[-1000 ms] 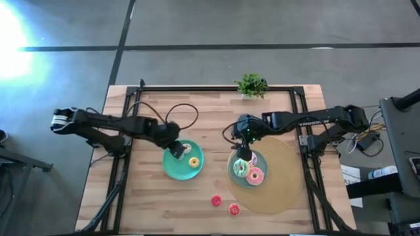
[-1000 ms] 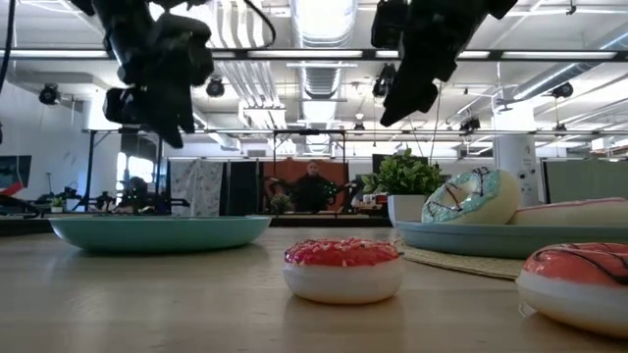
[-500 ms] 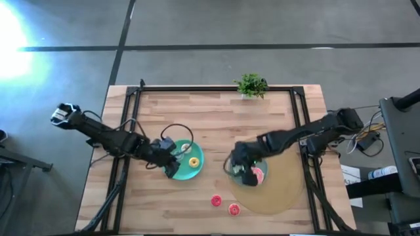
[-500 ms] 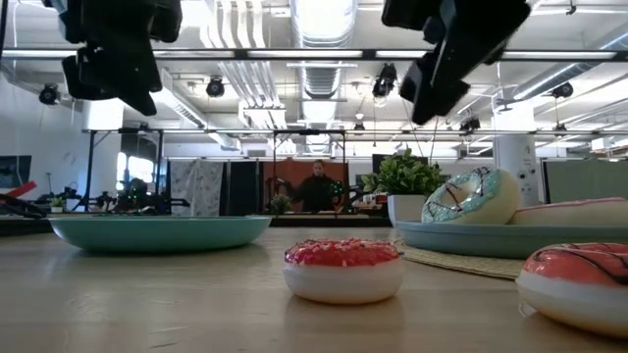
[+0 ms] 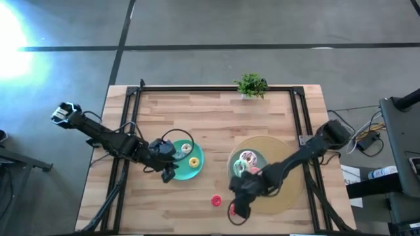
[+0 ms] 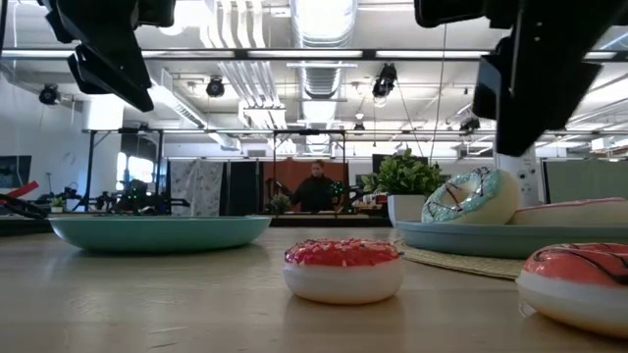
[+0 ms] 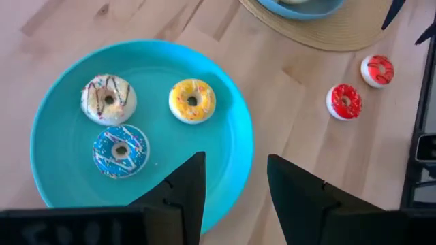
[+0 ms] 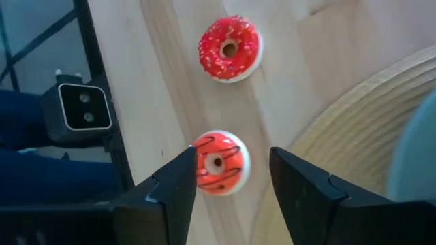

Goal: Pick & Place donuts
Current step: Put the small orange donut on the light blue plate

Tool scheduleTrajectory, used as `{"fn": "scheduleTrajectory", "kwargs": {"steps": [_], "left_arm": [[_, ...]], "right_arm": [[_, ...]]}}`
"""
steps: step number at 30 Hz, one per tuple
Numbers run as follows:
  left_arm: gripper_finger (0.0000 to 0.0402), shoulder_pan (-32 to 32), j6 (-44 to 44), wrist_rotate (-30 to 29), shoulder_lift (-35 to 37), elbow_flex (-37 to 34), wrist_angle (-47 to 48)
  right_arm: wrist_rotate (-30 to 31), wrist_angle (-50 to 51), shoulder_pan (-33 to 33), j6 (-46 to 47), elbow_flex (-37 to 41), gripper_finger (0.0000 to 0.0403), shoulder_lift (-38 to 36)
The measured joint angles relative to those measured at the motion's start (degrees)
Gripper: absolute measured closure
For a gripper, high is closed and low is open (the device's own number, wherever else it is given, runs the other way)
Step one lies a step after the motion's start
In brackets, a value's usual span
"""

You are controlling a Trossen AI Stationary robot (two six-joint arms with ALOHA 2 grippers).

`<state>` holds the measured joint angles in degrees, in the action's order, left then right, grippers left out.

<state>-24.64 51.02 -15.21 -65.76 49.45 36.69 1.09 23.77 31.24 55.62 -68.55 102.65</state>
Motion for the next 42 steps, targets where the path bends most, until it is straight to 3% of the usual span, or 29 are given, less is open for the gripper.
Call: {"fn": "scheduleTrajectory", "kwargs": {"steps": [11, 21, 25, 30, 34, 39, 42], "left_arm": [[0.0271, 0.00, -1.55, 0.18, 0.02, -0.02, -0.02], [0.0271, 0.00, -1.43, 0.29, 0.07, -0.04, 0.00], [0.0271, 0.00, -1.41, 0.29, 0.09, -0.04, -0.02], [0.0271, 0.00, -1.48, 0.29, 0.09, -0.04, -0.02], [0.0271, 0.00, -1.28, 0.29, 0.14, -0.04, 1.84], [0.0271, -1.38, 2.21, -0.20, 1.15, -0.04, 7.41], [0.0271, -3.54, 4.97, -2.05, 2.31, -0.04, 10.78]], "right_arm": [[0.89, 5.99, 3.85, 0.21, -7.31, 0.0227, 11.22], [0.28, 6.33, 3.74, -1.27, -9.92, 0.0236, 15.12], [-0.86, 6.51, 3.65, -0.39, -9.75, 0.0272, 15.18], [-1.72, 7.99, 2.89, -0.46, -9.53, 0.0349, 12.70], [0.64, 7.71, 0.25, -1.51, -9.58, 0.0388, 7.32], [4.66, 5.30, -7.45, -3.66, -9.60, 0.0384, 4.81], [2.73, -4.08, -12.86, -8.68, -10.25, 0.0380, 5.92]]}}
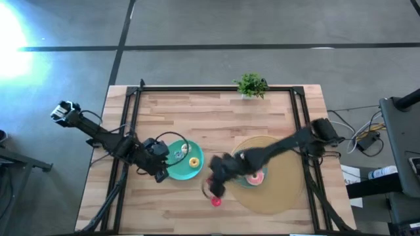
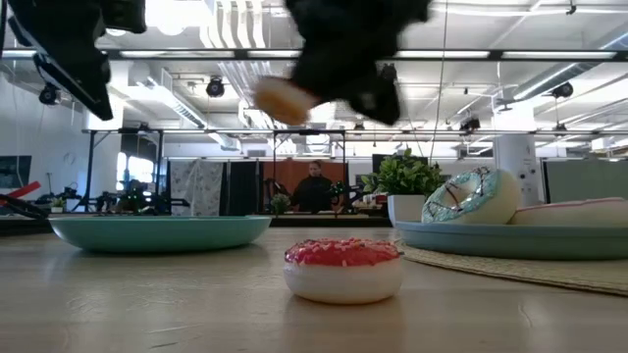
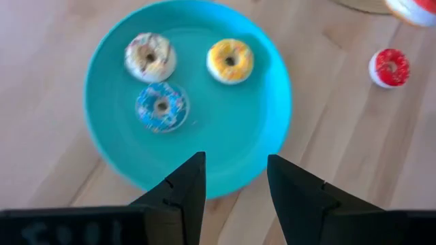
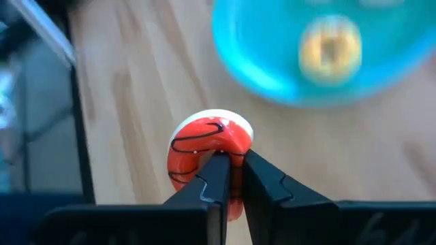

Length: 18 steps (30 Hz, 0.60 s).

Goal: Pick & Place donuts
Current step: Put the small orange donut on the light blue plate

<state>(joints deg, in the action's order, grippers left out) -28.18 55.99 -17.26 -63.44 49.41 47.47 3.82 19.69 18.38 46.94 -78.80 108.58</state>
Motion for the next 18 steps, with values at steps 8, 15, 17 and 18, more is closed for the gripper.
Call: {"fn": "scheduleTrajectory", "kwargs": {"steps": [8, 15, 17, 18], "left_arm": [[0.0271, -6.12, 11.04, -6.69, 3.69, 0.00, 7.93], [0.0271, -8.74, 16.60, -10.07, 5.30, -0.02, 11.27], [0.0271, -8.74, 16.83, -10.25, 5.41, -0.02, 11.26], [0.0271, -8.74, 16.98, -10.31, 5.42, -0.02, 11.31]], "right_arm": [[-4.82, -3.91, -7.15, -8.12, -10.50, 0.0379, 10.24], [-5.63, -2.57, -9.36, -9.88, -19.71, 0.0378, 19.61], [-5.64, -2.45, -9.75, -9.77, -22.55, 0.0378, 21.72], [-5.68, -2.03, -9.94, -9.67, -24.10, 0.0378, 22.83]]}}
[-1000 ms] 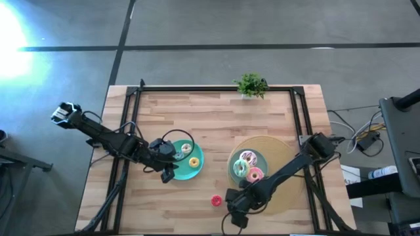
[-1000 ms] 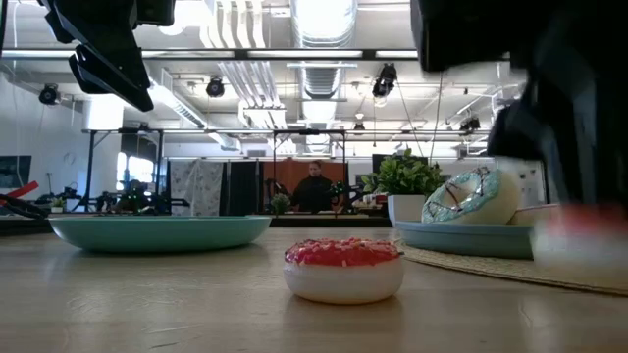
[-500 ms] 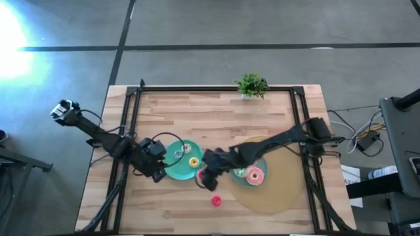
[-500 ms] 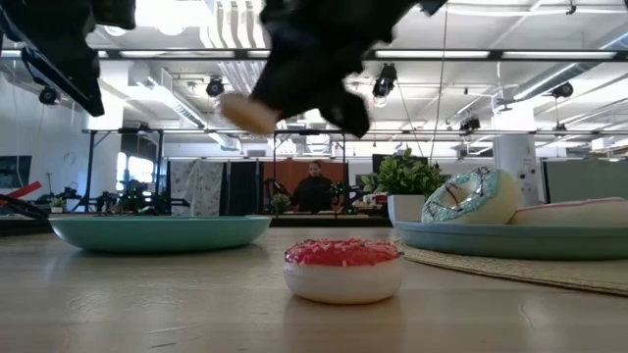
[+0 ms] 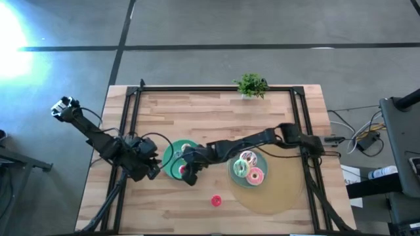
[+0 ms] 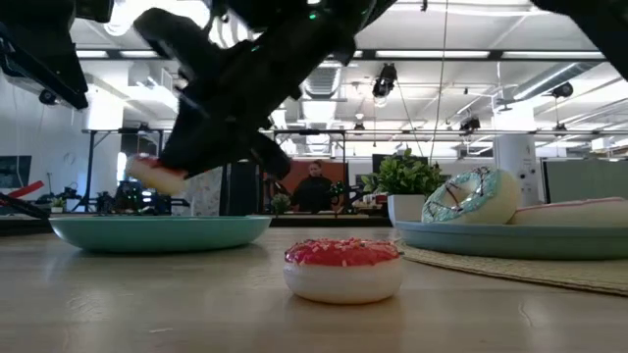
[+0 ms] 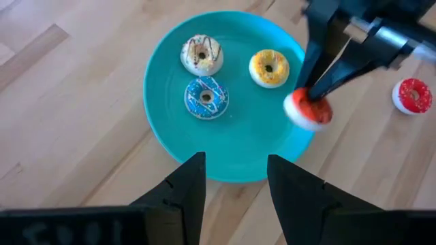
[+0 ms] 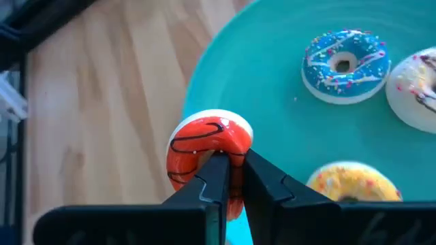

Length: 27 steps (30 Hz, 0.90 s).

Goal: Pick & Place donuts
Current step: Put the small orange donut on the light blue plate, then put the small red donut on the light blue plate

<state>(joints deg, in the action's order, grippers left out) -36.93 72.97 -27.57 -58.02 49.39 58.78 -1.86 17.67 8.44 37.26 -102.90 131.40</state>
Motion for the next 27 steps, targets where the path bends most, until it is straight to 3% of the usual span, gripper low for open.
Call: {"fn": "scheduleTrajectory", "kwargs": {"steps": [3, 7, 10, 16, 21, 27], "left_arm": [[0.0271, 0.00, 0.05, 0.00, 0.00, 0.00, 0.02], [0.0271, 0.00, 0.01, 0.00, 0.00, 0.00, 0.20], [0.0271, 0.00, 0.00, 0.00, 0.00, 0.00, 0.62], [0.0271, 0.00, -0.26, -0.20, 0.00, 0.00, 0.88], [0.0271, -0.04, -0.28, -0.20, 0.00, 0.00, 1.13], [0.0271, -0.09, -1.34, -0.29, 0.00, 0.00, 1.45]], "right_arm": [[-0.12, 5.04, -0.28, -0.02, -4.55, 0.0365, 3.10], [0.29, 14.30, -0.21, -2.36, -10.59, 0.0318, 5.98], [0.99, 16.21, -0.02, -4.53, -13.00, 0.0279, 6.37], [8.10, 16.97, 0.31, -6.74, -14.86, 0.0225, 5.90], [7.88, 24.11, 0.95, -9.30, -15.51, 0.0209, 4.04], [5.33, 35.07, 6.42, -16.05, -11.75, 0.0209, -1.04]]}}
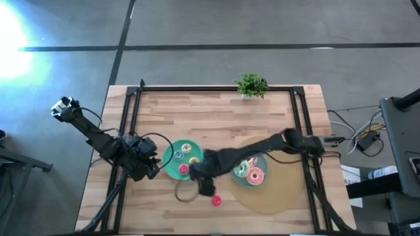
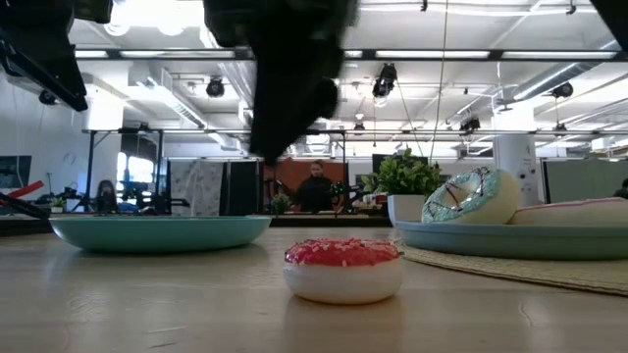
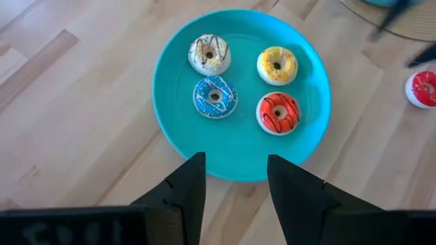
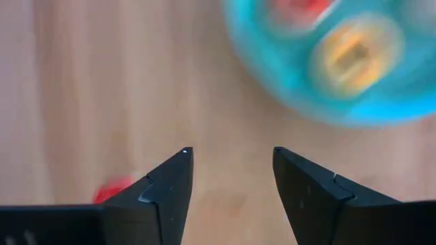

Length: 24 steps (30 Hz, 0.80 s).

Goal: Pick & Place donuts
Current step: Put the small red donut on the light blue plate

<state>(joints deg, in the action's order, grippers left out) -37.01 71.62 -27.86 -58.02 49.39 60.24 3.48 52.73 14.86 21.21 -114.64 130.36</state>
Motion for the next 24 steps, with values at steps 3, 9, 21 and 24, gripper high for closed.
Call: {"fn": "scheduleTrajectory", "kwargs": {"steps": [3, 9, 21, 24], "left_arm": [[0.0271, 0.00, -0.56, -0.27, 0.00, -0.02, -0.01], [0.0271, 0.00, -1.52, -0.58, -0.02, -0.02, -0.01], [0.0271, 0.00, -2.28, -0.57, -0.02, -0.02, -0.01], [0.0271, 0.00, -2.32, -0.57, -0.02, -0.02, 0.01]], "right_arm": [[-5.86, -1.07, 1.92, 0.04, 5.56, 0.0216, -1.22], [-9.30, -4.30, 3.57, 1.32, 12.05, 0.0227, -3.14], [-14.23, -7.60, 6.29, 1.55, 13.91, 0.0220, -1.81], [-13.98, -8.66, 6.85, 1.73, 14.02, 0.0221, -1.81]]}}
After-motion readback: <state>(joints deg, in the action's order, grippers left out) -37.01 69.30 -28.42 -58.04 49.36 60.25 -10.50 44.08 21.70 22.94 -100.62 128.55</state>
